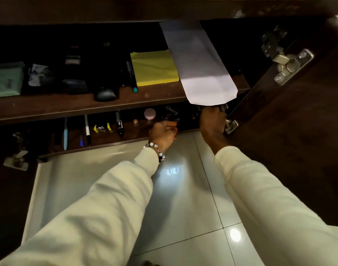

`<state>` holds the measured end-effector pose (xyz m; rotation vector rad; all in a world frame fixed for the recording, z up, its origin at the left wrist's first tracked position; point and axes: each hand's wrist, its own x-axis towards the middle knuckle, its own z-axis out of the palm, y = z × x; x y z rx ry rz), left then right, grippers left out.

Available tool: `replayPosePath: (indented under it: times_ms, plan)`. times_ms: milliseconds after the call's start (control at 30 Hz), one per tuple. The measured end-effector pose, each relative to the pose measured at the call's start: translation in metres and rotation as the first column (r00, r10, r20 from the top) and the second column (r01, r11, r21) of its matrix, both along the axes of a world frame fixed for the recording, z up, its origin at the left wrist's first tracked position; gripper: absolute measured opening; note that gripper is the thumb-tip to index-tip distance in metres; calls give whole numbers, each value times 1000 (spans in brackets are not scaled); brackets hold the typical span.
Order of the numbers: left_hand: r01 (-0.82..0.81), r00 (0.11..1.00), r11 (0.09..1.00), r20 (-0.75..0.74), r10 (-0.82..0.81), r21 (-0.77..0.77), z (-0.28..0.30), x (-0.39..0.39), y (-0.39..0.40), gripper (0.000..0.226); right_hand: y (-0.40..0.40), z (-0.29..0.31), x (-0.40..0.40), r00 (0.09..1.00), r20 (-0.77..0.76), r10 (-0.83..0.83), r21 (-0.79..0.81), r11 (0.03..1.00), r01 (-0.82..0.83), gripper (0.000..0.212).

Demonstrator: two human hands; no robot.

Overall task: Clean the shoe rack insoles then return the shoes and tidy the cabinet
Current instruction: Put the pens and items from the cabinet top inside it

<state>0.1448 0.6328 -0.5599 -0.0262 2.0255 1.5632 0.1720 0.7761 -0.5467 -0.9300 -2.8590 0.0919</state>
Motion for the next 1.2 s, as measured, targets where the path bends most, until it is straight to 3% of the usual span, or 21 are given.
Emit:
replayPosePath:
  times_ms: [200, 367, 467, 600, 700, 767, 833, 867, 933, 1000, 1100, 1200]
  plan:
    - [-30, 999, 999, -19, 30, 16, 8, 8, -4, 24, -5, 3, 14, 999, 15, -40, -117, 992, 42, 20]
    - [-12, 998, 1000, -62, 10, -25, 19, 28, -16, 28, -29, 20, 42, 980, -106, -167, -155, 977, 149, 15]
    - [-21, 993, 999, -118, 15, -48, 29, 43, -24, 29, -46, 42, 64, 936, -225, -271, -266, 941, 209, 20]
    - [37, 968, 999, -249, -43, -29, 67, 65, -31, 28, -54, 100, 105, 897, -366, -249, -331, 935, 124, 32]
    - [151, 922, 988, -366, -127, 39, 107, 85, -27, 23, -49, 156, 147, 793, -576, -195, -178, 978, 112, 44]
    - [242, 882, 967, -432, -186, 78, 136, 99, -22, 22, -42, 190, 180, 630, -764, -138, 23, 970, 240, 42]
    - [320, 848, 941, -475, -235, 106, 163, 115, -17, 20, -36, 214, 214, 525, -849, -57, 206, 880, 428, 34]
    - [351, 835, 929, -487, -256, 114, 176, 123, -14, 20, -32, 223, 227, 545, -833, -94, 249, 817, 521, 29]
    - [397, 814, 911, -502, -292, 113, 199, 136, -8, 19, -23, 234, 249, 635, -691, -347, 215, 740, 638, 32]
    - [427, 786, 901, -524, -328, 76, 218, 147, -2, 21, -17, 239, 262, 717, -468, -517, 132, 761, 635, 46]
    - [456, 752, 890, -535, -384, 2, 236, 161, 3, 25, -19, 243, 271, 797, -270, -540, 53, 818, 573, 42]
    - [471, 744, 882, -522, -417, -33, 246, 171, -1, 28, -30, 250, 273, 827, -303, -473, 79, 853, 517, 36]
